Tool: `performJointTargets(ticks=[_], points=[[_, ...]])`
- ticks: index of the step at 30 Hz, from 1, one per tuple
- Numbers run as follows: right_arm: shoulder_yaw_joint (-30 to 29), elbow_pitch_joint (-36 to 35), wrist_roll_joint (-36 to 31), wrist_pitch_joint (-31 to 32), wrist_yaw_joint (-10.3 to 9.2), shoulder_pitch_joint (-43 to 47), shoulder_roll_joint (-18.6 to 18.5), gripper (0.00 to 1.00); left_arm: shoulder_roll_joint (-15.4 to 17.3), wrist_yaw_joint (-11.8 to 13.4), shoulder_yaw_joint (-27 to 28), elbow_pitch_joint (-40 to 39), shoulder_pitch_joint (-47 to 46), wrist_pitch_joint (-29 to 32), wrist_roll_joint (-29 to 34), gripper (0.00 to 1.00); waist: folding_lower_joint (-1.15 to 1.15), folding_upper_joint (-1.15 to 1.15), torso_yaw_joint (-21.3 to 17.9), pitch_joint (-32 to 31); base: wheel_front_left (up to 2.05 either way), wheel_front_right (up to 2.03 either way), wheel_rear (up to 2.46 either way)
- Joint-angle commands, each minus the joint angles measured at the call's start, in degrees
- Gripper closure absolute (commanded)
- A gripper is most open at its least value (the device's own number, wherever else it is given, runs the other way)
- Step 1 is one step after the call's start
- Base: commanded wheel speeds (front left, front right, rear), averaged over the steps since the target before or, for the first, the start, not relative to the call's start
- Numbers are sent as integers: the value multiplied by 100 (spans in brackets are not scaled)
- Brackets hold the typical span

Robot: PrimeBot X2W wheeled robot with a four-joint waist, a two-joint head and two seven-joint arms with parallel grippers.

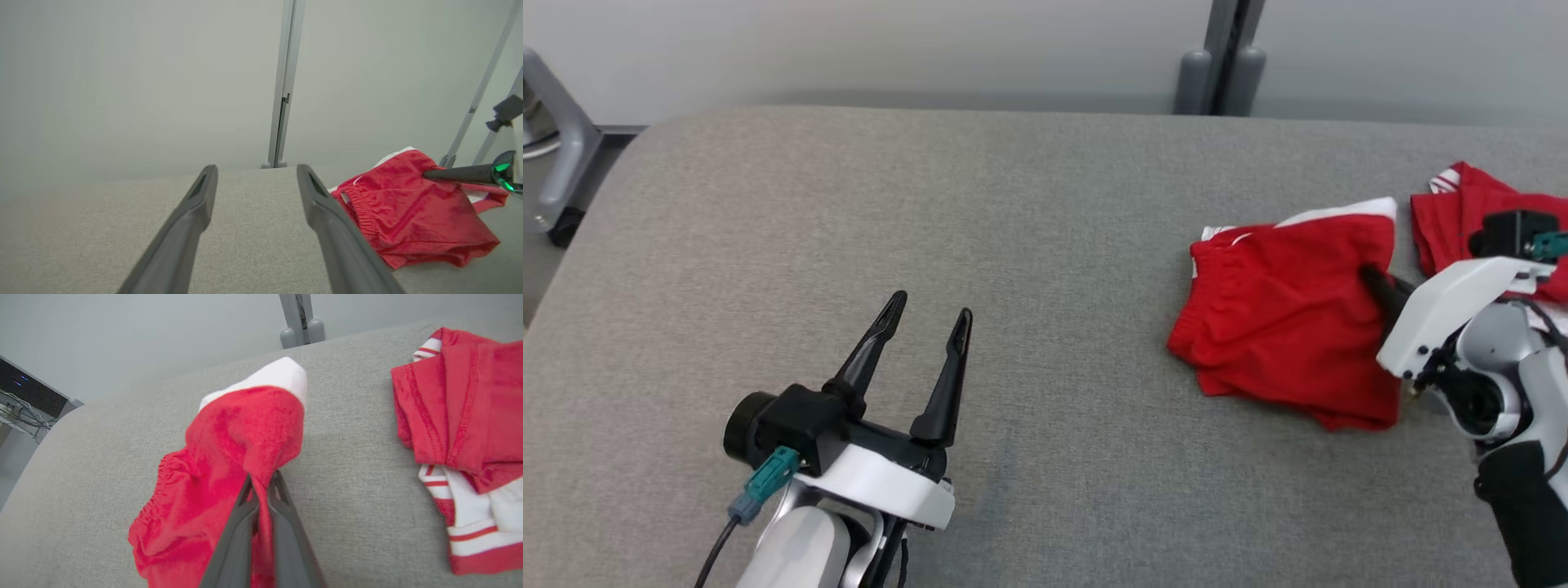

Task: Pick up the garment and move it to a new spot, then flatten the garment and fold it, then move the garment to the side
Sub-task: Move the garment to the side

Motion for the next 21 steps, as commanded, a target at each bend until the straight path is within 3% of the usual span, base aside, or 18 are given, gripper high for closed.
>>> performJointTargets(ticks=[1,12,21], points=[[16,-55,43,22,4,-157,-110,100,45,-36,-14,-40,-155,25,37,0,0,0,-293,323,0,0,0],[108,-364,230,81,4,-1094,-1012,100,222,-116,-213,-486,-640,284,168,0,0,0,-765,1353,0,0,0],[144,-519,9,316,4,-1708,-1862,100,431,-115,-219,-760,-831,474,241,0,0,0,-979,1953,0,0,0]])
